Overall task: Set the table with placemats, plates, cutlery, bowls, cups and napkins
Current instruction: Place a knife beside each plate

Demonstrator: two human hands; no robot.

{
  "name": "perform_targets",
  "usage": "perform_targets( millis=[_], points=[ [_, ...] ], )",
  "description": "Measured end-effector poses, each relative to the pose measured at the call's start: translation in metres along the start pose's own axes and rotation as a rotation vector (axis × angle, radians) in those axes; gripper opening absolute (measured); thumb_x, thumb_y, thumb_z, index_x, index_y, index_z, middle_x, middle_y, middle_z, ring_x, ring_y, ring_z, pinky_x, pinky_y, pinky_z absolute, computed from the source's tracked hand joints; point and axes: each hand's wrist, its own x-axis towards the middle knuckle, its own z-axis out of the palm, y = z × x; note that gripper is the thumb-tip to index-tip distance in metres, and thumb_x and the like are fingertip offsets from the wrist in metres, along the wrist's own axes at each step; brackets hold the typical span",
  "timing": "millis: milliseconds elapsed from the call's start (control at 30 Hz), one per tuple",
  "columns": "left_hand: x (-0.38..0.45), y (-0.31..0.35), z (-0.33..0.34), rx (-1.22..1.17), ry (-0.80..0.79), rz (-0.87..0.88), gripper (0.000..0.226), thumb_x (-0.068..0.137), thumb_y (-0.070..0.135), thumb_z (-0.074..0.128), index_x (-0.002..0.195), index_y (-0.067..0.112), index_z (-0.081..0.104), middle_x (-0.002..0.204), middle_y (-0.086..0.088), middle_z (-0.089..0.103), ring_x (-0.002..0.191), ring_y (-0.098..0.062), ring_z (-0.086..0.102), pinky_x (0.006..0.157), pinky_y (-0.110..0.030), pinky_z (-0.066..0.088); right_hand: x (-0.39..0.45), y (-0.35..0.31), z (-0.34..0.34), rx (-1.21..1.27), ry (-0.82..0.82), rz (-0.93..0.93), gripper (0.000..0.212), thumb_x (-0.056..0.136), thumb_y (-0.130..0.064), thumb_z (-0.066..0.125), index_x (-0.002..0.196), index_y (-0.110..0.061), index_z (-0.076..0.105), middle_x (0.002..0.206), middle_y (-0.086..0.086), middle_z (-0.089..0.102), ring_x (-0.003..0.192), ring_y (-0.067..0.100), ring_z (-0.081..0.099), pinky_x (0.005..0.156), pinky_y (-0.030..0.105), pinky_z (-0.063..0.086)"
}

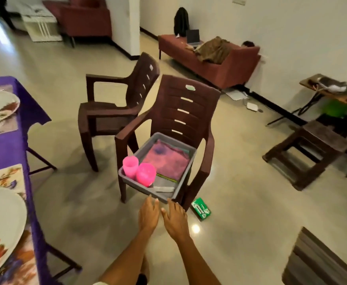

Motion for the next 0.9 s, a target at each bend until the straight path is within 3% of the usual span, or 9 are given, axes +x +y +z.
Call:
perform_targets(
  millis=[100, 233, 300, 400, 467, 600, 700, 800, 900],
  points=[
    [0.054, 0.009, 0.015, -0.143, -0.075, -0.065, 0.039, 0.099, 0.030, 0.042, 0.133, 0.010, 0.041, 0.132, -0.011, 0.051, 0.121, -0.028, 0.049, 0.104, -0.040, 0.038, 0.049, -0.004, -0.007, -0.085, -0.067, -0.006, 0.056, 0.098, -0.052, 0.024, 0.144, -0.022, 0.034, 0.145, 0.003, 0.040, 0.136, 0.021, 0.033, 0.114, 0.038, 0.024],
    [0.116, 0.026, 0.033, -0.282, -0.200, -0.199, 0.032, 0.099, 0.023, 0.043, 0.124, 0.003, 0.046, 0.124, -0.015, 0.053, 0.118, -0.030, 0.051, 0.101, -0.035, 0.039, 0.116, -0.009, -0.015, -0.153, -0.148, -0.005, 0.065, 0.086, -0.045, 0.014, 0.135, -0.016, 0.044, 0.136, 0.007, 0.048, 0.127, 0.024, 0.041, 0.106, 0.036, 0.030],
    [0.140, 0.030, 0.043, -0.344, -0.214, -0.250, 0.028, 0.100, 0.018, 0.042, 0.120, -0.001, 0.047, 0.121, -0.019, 0.054, 0.115, -0.029, 0.052, 0.098, -0.033, 0.039, 0.146, -0.008, -0.013, -0.170, -0.156, -0.005, 0.061, 0.087, -0.041, 0.016, 0.129, -0.011, 0.049, 0.129, 0.011, 0.052, 0.122, 0.028, 0.045, 0.098, 0.037, 0.035],
    [0.172, 0.028, 0.059, -0.396, -0.197, -0.343, 0.026, 0.100, 0.012, 0.041, 0.119, -0.005, 0.047, 0.119, -0.021, 0.053, 0.111, -0.028, 0.053, 0.094, -0.029, 0.039, 0.190, 0.002, 0.000, -0.193, -0.166, -0.012, 0.073, 0.075, -0.043, 0.010, 0.121, -0.008, 0.056, 0.119, 0.015, 0.058, 0.114, 0.034, 0.052, 0.088, 0.041, 0.043],
    [0.191, 0.029, 0.067, -0.454, -0.185, -0.442, 0.028, 0.099, 0.010, 0.042, 0.120, -0.009, 0.045, 0.117, -0.023, 0.053, 0.107, -0.028, 0.053, 0.089, -0.025, 0.039, 0.214, 0.017, 0.012, -0.237, -0.183, 0.004, 0.059, 0.080, -0.036, 0.024, 0.115, -0.005, 0.061, 0.112, 0.018, 0.062, 0.107, 0.037, 0.057, 0.083, 0.042, 0.047],
    [0.245, 0.003, 0.101, -0.590, -0.087, -0.719, 0.038, 0.099, 0.022, 0.045, 0.126, -0.005, 0.046, 0.129, -0.018, 0.052, 0.119, -0.035, 0.049, 0.105, -0.043, 0.038, 0.262, 0.039, 0.025, -0.356, -0.345, 0.030, 0.033, 0.093, -0.019, 0.044, 0.123, -0.009, 0.055, 0.124, 0.013, 0.055, 0.116, 0.032, 0.051, 0.094, 0.038, 0.041],
    [0.260, 0.003, 0.108, -0.654, -0.050, -0.816, 0.036, 0.099, 0.022, 0.044, 0.123, -0.003, 0.050, 0.125, -0.014, 0.054, 0.115, -0.034, 0.052, 0.100, -0.041, 0.043, 0.294, 0.051, 0.031, -0.441, -0.429, -0.037, 0.032, 0.094, -0.018, 0.041, 0.124, -0.013, 0.051, 0.127, 0.010, 0.053, 0.119, 0.029, 0.049, 0.100, 0.034, 0.035],
    [0.276, 0.001, 0.124, -0.799, 0.091, -0.932, 0.024, 0.098, 0.014, 0.045, 0.114, -0.002, 0.054, 0.108, -0.016, 0.059, 0.098, -0.031, 0.055, 0.082, -0.035, 0.048, 0.332, 0.066, 0.045, -0.516, -0.498, -0.115, 0.033, 0.094, -0.018, 0.044, 0.127, -0.013, 0.047, 0.129, 0.009, 0.051, 0.124, 0.027, 0.046, 0.104, 0.034, 0.033],
    [0.299, -0.008, 0.143, -0.763, 0.111, -0.970, 0.033, 0.098, 0.016, 0.044, 0.121, -0.006, 0.052, 0.123, -0.022, 0.057, 0.112, -0.038, 0.055, 0.091, -0.040, 0.047, 0.364, 0.078, 0.063, -0.605, -0.589, -0.201, 0.039, 0.093, -0.021, 0.050, 0.130, -0.009, 0.043, 0.131, 0.012, 0.049, 0.125, 0.028, 0.044, 0.101, 0.037, 0.038]
  ],
)
